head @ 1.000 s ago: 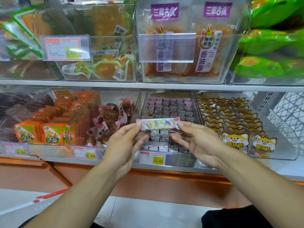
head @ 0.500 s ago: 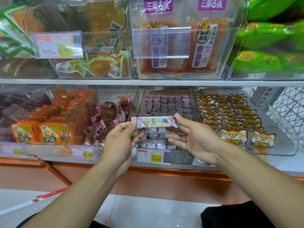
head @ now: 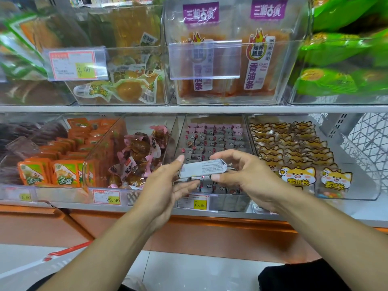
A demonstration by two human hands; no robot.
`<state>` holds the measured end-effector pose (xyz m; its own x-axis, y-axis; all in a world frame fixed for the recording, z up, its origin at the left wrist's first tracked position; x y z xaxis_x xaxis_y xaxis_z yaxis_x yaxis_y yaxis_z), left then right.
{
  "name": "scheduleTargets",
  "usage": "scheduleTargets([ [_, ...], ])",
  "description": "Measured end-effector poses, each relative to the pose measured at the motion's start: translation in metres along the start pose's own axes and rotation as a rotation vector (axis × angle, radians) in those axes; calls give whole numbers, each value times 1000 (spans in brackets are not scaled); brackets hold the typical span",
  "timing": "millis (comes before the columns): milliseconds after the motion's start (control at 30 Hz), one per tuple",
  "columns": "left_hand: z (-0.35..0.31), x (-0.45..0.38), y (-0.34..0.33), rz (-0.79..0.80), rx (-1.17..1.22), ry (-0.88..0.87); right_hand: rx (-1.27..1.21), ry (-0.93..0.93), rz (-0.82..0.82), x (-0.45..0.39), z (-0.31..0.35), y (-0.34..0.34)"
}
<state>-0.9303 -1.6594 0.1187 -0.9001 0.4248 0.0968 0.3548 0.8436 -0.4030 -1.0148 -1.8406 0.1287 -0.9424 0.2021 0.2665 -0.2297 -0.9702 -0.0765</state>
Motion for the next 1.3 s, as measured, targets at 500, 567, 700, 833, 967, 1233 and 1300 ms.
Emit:
scheduleTargets([
  [500,2,0,2,64,-185,-296,-198,-269,-5,-6,-3,5],
  [567,3,-1,2,64,-186,-306,-181,-253,5,-6,-4,6],
  [700,1,-2,0,40,-119,-157,-100,-137,37,-7,-4,9],
  [833,1,1,-1,60,-54,56,-66,-49,45,-6,-2,10],
  [967,0,2,-3,42,-64,49,-76,-39,52,-6,-1,12],
  [1233,-1,2,-3,34,-249,-222,-465,-307,80,-9,-4,7],
  [1300,1,2,-3,53,-322,-283,-500,-323,68,-12,-4,6],
])
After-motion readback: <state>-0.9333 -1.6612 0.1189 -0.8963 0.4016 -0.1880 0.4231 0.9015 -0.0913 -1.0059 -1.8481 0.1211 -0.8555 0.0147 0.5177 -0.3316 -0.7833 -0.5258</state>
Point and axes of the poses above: each hand's wrist, its own x-axis away from the middle knuckle, its own y-axis out of the back of the hand, z = x × y, the point moved 1 cm from there along -x, towards the middle knuckle, and after that the axes turned 12 degrees about -y, right-handed, at the moved point
